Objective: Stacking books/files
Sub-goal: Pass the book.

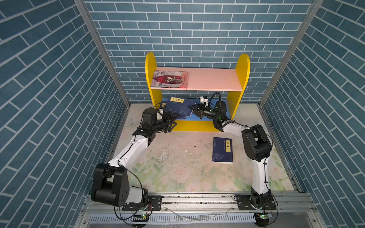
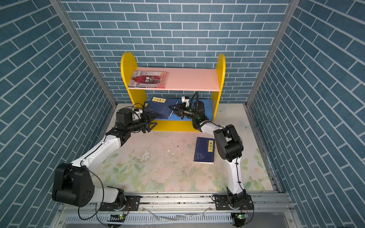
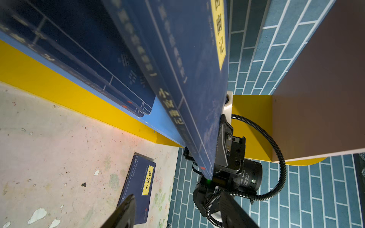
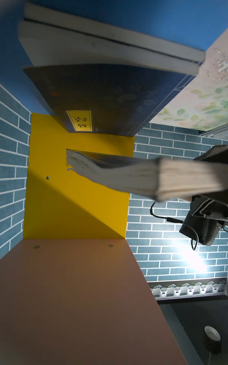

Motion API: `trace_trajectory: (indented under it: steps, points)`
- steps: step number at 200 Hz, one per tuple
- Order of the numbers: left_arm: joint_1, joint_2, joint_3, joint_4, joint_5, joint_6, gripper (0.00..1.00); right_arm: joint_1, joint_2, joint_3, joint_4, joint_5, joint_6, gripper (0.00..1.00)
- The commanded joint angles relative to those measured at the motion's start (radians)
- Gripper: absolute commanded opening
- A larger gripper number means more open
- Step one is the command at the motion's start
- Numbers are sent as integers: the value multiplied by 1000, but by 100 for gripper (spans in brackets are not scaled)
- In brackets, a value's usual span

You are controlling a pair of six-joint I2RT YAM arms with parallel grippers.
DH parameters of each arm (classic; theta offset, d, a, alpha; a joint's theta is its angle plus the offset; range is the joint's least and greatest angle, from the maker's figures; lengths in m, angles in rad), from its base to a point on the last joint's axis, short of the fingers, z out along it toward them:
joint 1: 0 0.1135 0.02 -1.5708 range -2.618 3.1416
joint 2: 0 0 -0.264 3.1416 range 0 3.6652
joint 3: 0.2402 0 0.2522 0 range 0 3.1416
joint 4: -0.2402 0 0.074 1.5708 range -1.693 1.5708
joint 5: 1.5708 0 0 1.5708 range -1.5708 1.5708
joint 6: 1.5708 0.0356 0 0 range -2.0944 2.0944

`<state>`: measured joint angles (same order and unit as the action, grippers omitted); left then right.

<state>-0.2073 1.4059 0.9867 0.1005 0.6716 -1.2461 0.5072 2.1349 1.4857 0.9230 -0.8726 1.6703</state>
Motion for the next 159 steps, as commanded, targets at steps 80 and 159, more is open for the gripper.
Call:
trace_trajectory:
  steps: [80,159]
  points:
    - [-9,81,27,232,-17,-86,71,1,-5,11,52,-32,47,11]
    - [-10,104,42,227,-27,-114,46,20,-3,27,27,-87,43,13]
